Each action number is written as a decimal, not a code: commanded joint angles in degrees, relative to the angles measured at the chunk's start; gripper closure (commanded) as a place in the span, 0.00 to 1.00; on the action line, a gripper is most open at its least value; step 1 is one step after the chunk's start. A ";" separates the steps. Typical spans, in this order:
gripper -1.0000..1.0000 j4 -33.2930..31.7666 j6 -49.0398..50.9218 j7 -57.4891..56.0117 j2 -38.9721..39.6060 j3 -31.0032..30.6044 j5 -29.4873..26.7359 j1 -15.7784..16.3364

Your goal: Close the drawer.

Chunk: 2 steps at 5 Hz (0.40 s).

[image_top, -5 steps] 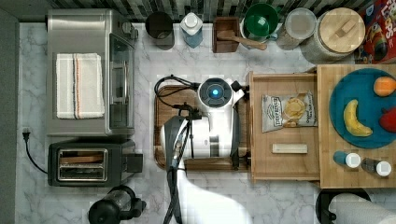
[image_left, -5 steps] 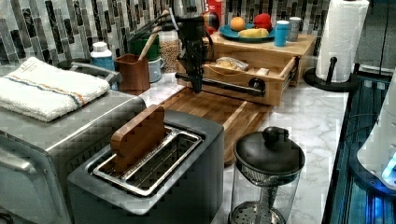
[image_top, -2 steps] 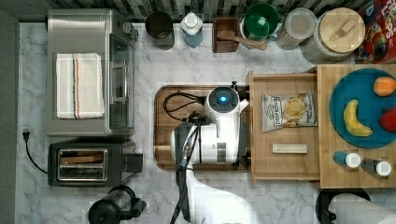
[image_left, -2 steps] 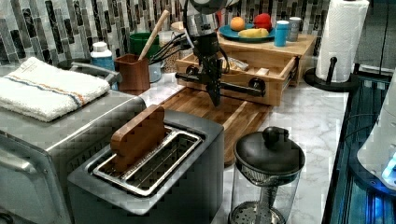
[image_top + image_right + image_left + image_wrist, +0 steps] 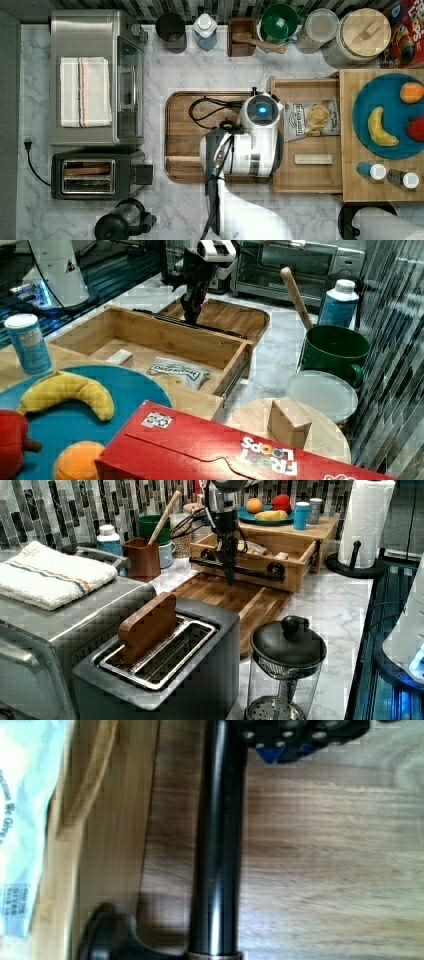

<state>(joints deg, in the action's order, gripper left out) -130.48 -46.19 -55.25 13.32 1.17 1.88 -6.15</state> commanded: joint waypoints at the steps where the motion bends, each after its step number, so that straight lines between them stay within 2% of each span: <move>1: 1.00 7.61 -1.74 -5.88 -1.05 4.85 4.30 -5.61; 2: 1.00 8.31 -4.96 -9.48 0.18 6.73 4.88 -7.89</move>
<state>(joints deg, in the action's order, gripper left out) -129.70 -49.49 -59.14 13.68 5.24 5.15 -9.28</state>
